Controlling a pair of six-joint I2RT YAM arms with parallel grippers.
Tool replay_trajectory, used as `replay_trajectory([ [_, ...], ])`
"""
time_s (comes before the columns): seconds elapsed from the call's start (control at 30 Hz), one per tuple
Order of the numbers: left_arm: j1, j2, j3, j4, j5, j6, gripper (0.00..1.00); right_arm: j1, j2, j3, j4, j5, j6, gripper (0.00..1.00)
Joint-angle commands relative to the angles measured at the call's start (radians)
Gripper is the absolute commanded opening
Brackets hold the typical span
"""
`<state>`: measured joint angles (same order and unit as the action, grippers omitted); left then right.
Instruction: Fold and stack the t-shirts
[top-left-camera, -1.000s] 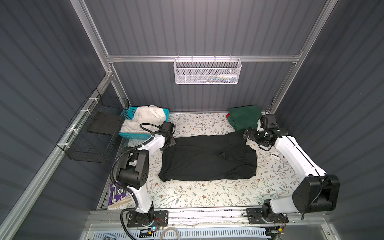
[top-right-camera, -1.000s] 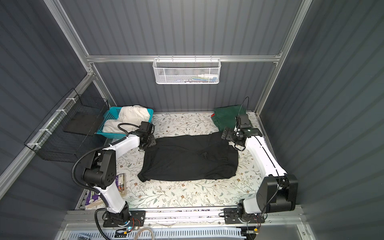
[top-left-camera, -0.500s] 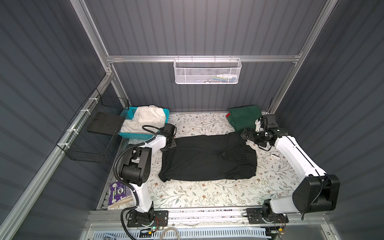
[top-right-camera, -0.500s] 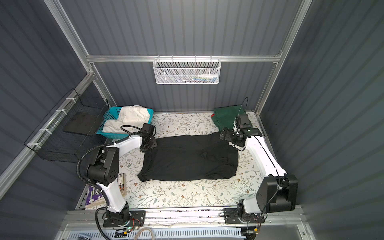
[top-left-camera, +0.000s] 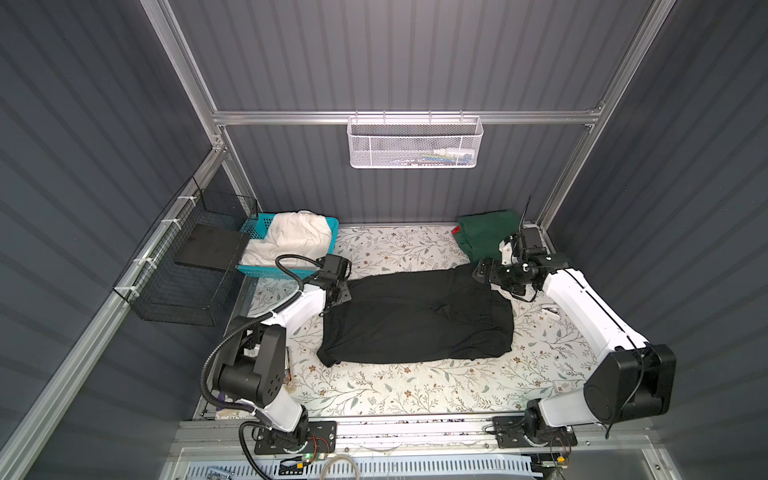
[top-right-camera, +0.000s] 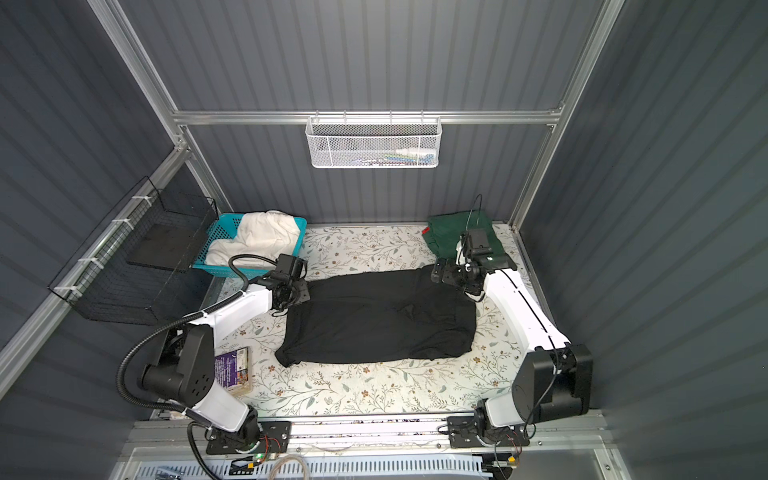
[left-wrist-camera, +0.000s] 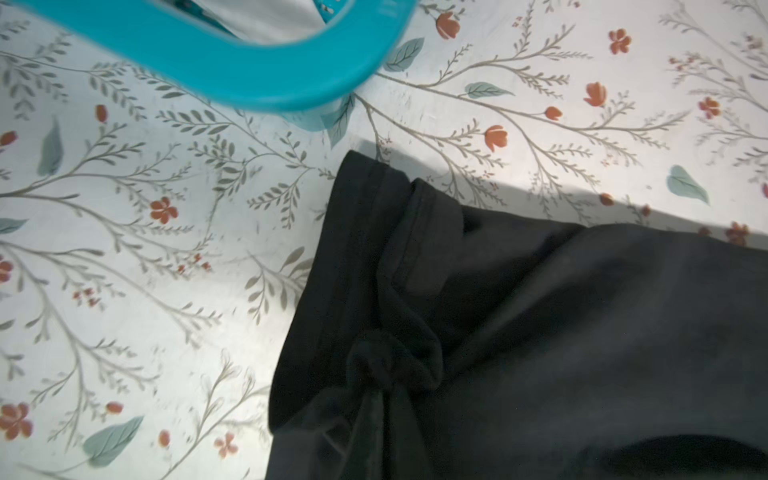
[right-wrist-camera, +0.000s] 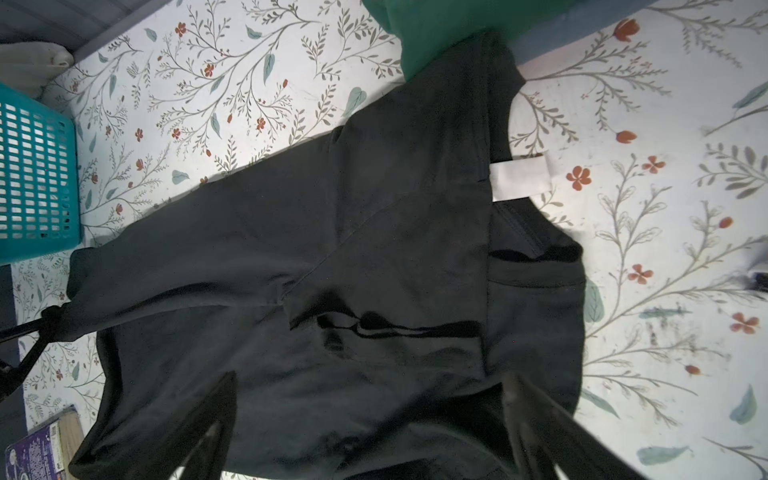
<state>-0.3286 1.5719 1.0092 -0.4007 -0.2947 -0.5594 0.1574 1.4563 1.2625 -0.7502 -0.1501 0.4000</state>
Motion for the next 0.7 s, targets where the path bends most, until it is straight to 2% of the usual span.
replay_trajectory([
  [0.0, -0.011, -0.063, -0.047, 0.012, -0.046, 0.002, 0.0, 0.02, 0.029, 0.013, -0.063, 0.002, -0.028, 0.99],
  [0.37, -0.068, -0.158, -0.18, 0.042, -0.051, 0.007, 0.09, 0.037, 0.072, -0.037, -0.075, -0.024, -0.03, 0.99],
  [0.43, -0.073, -0.183, -0.211, 0.055, -0.036, 0.007, 0.21, 0.037, 0.079, -0.039, -0.071, -0.037, -0.027, 0.99],
  [0.5, -0.075, -0.204, -0.239, 0.066, -0.011, 0.012, 0.49, 0.037, 0.085, -0.046, -0.065, -0.046, -0.026, 0.99],
  [0.6, -0.075, -0.222, -0.254, 0.046, 0.003, 0.016, 0.72, 0.035, 0.087, -0.064, -0.06, -0.036, -0.016, 0.99],
  [0.67, -0.075, -0.24, -0.241, 0.003, -0.022, 0.01, 0.76, 0.03, 0.082, -0.078, -0.061, -0.035, -0.008, 0.99],
])
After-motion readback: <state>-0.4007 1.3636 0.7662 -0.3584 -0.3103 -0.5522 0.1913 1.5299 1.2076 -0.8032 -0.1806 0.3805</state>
